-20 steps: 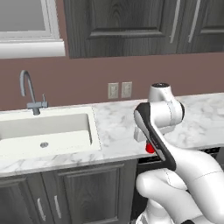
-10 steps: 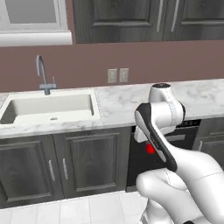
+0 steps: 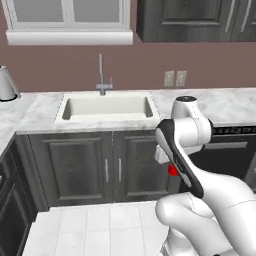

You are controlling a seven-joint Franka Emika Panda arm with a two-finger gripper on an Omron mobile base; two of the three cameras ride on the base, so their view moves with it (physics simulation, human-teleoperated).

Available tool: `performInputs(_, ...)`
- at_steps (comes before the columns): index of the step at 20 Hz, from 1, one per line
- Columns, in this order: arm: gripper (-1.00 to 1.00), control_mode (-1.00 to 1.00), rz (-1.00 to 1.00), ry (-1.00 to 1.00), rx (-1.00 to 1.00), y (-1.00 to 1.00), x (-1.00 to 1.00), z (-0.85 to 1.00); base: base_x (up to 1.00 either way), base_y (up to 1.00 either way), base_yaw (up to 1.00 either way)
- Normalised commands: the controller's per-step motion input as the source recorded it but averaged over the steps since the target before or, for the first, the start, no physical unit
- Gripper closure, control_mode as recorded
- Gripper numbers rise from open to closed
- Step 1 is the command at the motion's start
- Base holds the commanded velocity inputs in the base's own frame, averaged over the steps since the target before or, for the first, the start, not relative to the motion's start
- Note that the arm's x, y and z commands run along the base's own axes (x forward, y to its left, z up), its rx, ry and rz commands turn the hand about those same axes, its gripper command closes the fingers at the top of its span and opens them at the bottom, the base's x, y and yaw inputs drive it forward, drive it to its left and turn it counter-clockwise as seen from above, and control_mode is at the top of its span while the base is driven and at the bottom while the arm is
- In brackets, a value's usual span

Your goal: Four empty soda cans are scattered around the kitchen. Gather all the cans and cluster them next to the stove for recycling.

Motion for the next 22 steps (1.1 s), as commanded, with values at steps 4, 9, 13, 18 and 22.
performInputs(4, 1.0, 1.0, 0.0, 0.0, 0.0, 0.0, 0.0, 0.0, -0.21, 0.38, 0.47)
performInputs(9, 1.0, 1.0, 0.0, 0.0, 0.0, 0.0, 0.0, 0.0, -0.16, 0.29, 0.5)
performInputs(13, 1.0, 1.0, 0.0, 0.0, 0.0, 0.0, 0.0, 0.0, -0.11, 0.24, 0.5)
performInputs(18, 1.0, 1.0, 0.0, 0.0, 0.0, 0.0, 0.0, 0.0, -0.1, 0.22, 0.5)
performInputs(22, 1.0, 1.0, 0.0, 0.0, 0.0, 0.0, 0.0, 0.0, -0.12, 0.23, 0.5)
